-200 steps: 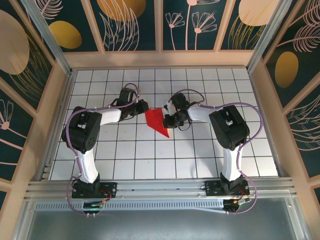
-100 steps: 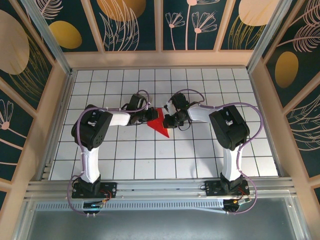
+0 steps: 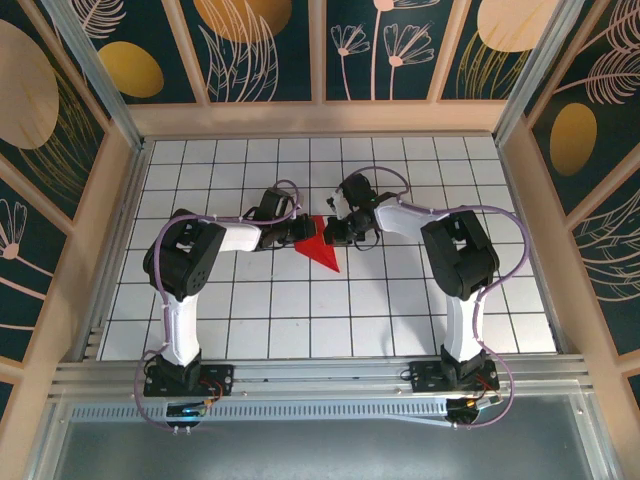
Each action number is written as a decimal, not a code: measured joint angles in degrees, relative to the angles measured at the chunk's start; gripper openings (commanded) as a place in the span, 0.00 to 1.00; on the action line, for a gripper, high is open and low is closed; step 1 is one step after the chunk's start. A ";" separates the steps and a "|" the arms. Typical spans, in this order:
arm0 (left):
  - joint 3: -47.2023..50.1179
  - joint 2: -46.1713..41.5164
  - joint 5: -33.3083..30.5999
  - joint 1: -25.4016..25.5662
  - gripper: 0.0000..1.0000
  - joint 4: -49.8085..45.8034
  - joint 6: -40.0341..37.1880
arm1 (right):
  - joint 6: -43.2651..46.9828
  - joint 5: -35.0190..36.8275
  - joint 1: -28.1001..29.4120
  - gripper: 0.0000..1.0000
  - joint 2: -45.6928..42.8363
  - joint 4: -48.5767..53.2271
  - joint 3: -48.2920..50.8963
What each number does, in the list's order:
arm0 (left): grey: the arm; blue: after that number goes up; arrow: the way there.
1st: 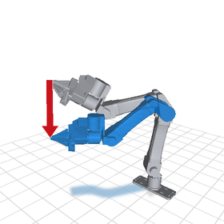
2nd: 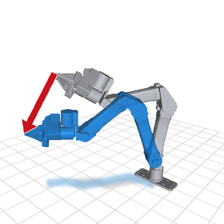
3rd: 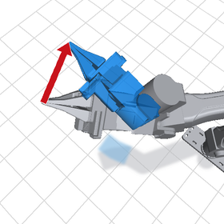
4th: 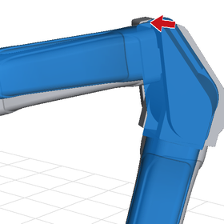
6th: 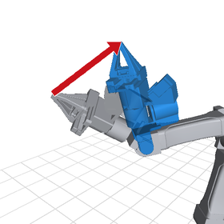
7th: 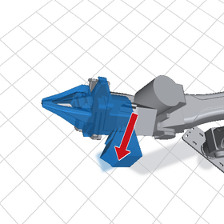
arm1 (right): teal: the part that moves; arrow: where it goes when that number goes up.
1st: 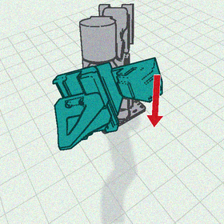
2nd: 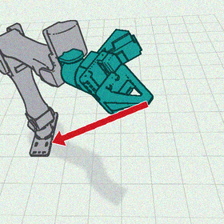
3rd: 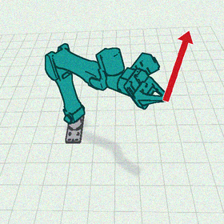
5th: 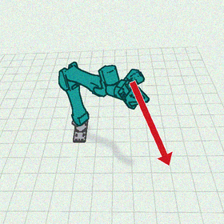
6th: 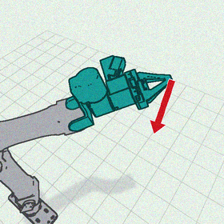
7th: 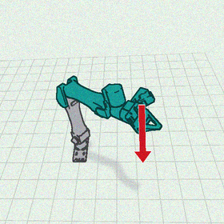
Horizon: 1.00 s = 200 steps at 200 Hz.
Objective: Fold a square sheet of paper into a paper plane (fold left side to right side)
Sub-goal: Fourth fold the wing at the center of the table.
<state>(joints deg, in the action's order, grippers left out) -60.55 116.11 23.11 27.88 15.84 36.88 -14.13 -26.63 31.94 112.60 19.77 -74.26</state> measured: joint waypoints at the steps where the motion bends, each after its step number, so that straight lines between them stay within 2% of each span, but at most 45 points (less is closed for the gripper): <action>1: 0.00 0.00 0.00 0.00 0.09 0.00 0.00 | 0.00 0.00 -0.02 0.00 -0.07 0.00 -0.11; 40: 0.00 0.00 -0.07 0.00 0.09 -0.02 0.02 | -1.40 -3.50 -0.02 0.00 -2.62 -0.46 -0.26; 90: 0.00 0.00 -0.20 0.00 0.09 0.00 0.22 | -6.45 -8.46 -0.02 0.00 -3.76 -4.92 8.87; 200: 0.00 0.00 -0.22 0.00 0.08 -0.02 0.22 | -8.98 -9.25 0.04 0.00 -0.98 -9.81 8.55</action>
<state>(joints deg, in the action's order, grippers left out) -60.55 116.11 22.90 27.88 15.81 37.10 -23.11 -35.88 31.99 111.61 9.96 -65.71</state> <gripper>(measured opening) 0.086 0.049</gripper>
